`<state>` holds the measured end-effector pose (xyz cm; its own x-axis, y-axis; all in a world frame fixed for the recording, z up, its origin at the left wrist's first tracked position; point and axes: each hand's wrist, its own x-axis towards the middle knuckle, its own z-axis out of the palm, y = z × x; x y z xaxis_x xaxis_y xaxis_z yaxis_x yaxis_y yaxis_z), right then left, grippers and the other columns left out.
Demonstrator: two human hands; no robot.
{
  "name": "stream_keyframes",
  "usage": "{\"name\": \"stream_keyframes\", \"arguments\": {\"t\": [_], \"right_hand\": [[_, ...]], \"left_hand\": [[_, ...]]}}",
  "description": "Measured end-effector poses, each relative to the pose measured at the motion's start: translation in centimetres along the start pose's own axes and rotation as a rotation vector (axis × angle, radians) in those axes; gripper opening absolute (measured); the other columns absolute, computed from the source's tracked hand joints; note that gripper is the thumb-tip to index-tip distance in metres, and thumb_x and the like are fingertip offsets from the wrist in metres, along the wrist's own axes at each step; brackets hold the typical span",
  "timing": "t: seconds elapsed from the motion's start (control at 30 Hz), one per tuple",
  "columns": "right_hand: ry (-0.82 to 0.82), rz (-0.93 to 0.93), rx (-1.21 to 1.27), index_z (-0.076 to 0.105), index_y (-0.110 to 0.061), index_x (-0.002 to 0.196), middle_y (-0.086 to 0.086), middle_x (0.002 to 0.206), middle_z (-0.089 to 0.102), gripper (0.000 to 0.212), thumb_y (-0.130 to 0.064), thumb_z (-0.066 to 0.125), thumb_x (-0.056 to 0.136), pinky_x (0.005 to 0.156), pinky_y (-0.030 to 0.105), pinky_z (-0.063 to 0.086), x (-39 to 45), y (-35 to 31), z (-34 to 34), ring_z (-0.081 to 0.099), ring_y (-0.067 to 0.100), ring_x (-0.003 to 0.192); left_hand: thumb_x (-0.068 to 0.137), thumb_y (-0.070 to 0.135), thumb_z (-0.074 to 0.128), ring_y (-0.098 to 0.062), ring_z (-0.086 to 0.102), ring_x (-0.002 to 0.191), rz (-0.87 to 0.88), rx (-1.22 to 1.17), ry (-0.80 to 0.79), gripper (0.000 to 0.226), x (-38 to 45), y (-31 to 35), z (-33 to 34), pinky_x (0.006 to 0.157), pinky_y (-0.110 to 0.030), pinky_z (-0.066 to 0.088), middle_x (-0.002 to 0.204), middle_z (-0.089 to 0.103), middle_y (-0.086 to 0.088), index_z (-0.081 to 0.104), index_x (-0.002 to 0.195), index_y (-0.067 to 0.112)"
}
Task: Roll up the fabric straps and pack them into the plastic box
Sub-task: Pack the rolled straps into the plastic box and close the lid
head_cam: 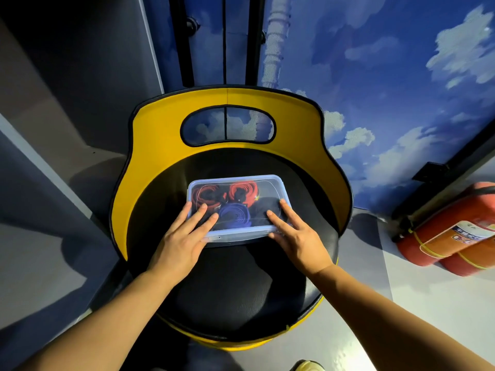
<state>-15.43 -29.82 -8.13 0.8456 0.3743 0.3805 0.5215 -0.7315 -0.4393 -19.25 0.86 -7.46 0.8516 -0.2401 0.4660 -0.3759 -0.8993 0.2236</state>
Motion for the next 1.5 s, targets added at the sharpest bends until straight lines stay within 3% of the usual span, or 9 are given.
{"name": "stream_keyframes", "arguments": {"t": [0.27,0.43,0.57,0.63,0.8,1.0,1.17,1.33,1.5], "right_hand": [[-0.010,-0.007,0.006,0.050,-0.030,0.147,0.000,0.164,0.027,0.050,-0.051,0.045,0.101,0.111,0.029,0.042,-0.1,-0.4,-0.6,0.049,0.022,0.137],[-0.010,0.026,0.037,0.053,-0.031,0.144,0.001,0.162,0.031,0.048,-0.042,0.055,0.098,0.111,0.006,0.022,-0.1,-0.1,-0.2,0.049,0.022,0.136],[0.010,0.038,0.035,0.055,-0.031,0.142,0.001,0.160,0.035,0.047,-0.038,0.059,0.096,0.112,0.008,0.023,-0.1,-0.2,-0.2,0.051,0.022,0.135],[0.027,0.043,0.039,0.056,-0.031,0.142,0.000,0.160,0.035,0.047,-0.035,0.060,0.095,0.112,0.008,0.023,0.0,-0.3,-0.2,0.052,0.021,0.134],[0.023,0.033,0.017,0.052,-0.033,0.144,0.001,0.161,0.034,0.048,-0.039,0.057,0.097,0.109,0.025,0.036,-0.1,-0.3,0.0,0.053,0.023,0.133],[0.043,0.019,0.021,0.054,-0.030,0.143,0.003,0.160,0.035,0.048,-0.037,0.059,0.096,0.108,0.025,0.038,-0.2,-0.3,0.0,0.056,0.025,0.130],[0.051,0.000,0.005,0.055,-0.028,0.143,0.005,0.159,0.037,0.047,-0.036,0.058,0.097,0.104,0.026,0.041,-0.1,-0.2,0.1,0.058,0.027,0.127],[0.056,-0.041,0.000,0.052,-0.026,0.145,0.006,0.160,0.035,0.048,-0.034,0.060,0.098,0.100,0.029,0.048,-0.1,-0.1,0.2,0.058,0.028,0.127],[0.053,-0.024,0.002,0.053,-0.026,0.144,0.006,0.160,0.035,0.048,-0.034,0.060,0.098,0.101,0.024,0.045,-0.2,-0.3,0.1,0.057,0.026,0.129]], "left_hand": [[0.081,0.005,0.078,-0.034,0.028,0.149,-0.036,-0.018,-0.017,0.068,-0.1,0.3,0.0,0.116,-0.048,0.029,0.152,0.048,-0.008,0.055,0.144,0.018],[0.082,0.005,0.078,-0.035,0.029,0.149,-0.013,0.007,-0.024,0.067,-0.2,0.1,0.2,0.115,-0.049,0.034,0.152,0.047,-0.009,0.054,0.144,0.016],[0.084,0.008,0.077,-0.036,0.027,0.150,0.013,0.009,-0.052,0.069,-0.2,-0.3,0.2,0.114,-0.051,0.037,0.155,0.044,-0.008,0.050,0.147,0.018],[0.088,0.015,0.074,-0.032,0.022,0.152,0.010,-0.031,-0.077,0.068,-0.3,-0.5,0.1,0.116,-0.051,0.035,0.159,0.039,-0.005,0.046,0.150,0.021],[0.090,0.057,0.048,-0.019,0.009,0.156,-0.087,-0.125,-0.139,0.068,-0.3,0.0,-0.8,0.120,-0.042,0.023,0.162,0.030,0.006,0.043,0.151,0.029],[0.098,0.064,0.030,-0.027,0.023,0.152,-0.050,-0.107,-0.103,0.064,-0.1,-0.7,-0.1,0.118,-0.045,0.031,0.157,0.041,0.002,0.050,0.146,0.027],[0.098,0.058,0.036,-0.029,0.028,0.151,-0.031,-0.088,-0.076,0.060,-0.1,-0.7,0.3,0.117,-0.046,0.034,0.154,0.045,-0.002,0.053,0.144,0.024],[0.094,0.046,0.060,-0.029,0.030,0.150,-0.050,-0.134,-0.033,0.053,-0.1,-0.4,0.2,0.116,-0.045,0.034,0.152,0.048,-0.002,0.057,0.141,0.024],[0.081,0.026,0.079,-0.027,0.032,0.148,-0.080,-0.144,-0.009,0.060,-0.1,-0.1,0.3,0.116,-0.043,0.034,0.148,0.052,-0.002,0.061,0.138,0.021]]}}
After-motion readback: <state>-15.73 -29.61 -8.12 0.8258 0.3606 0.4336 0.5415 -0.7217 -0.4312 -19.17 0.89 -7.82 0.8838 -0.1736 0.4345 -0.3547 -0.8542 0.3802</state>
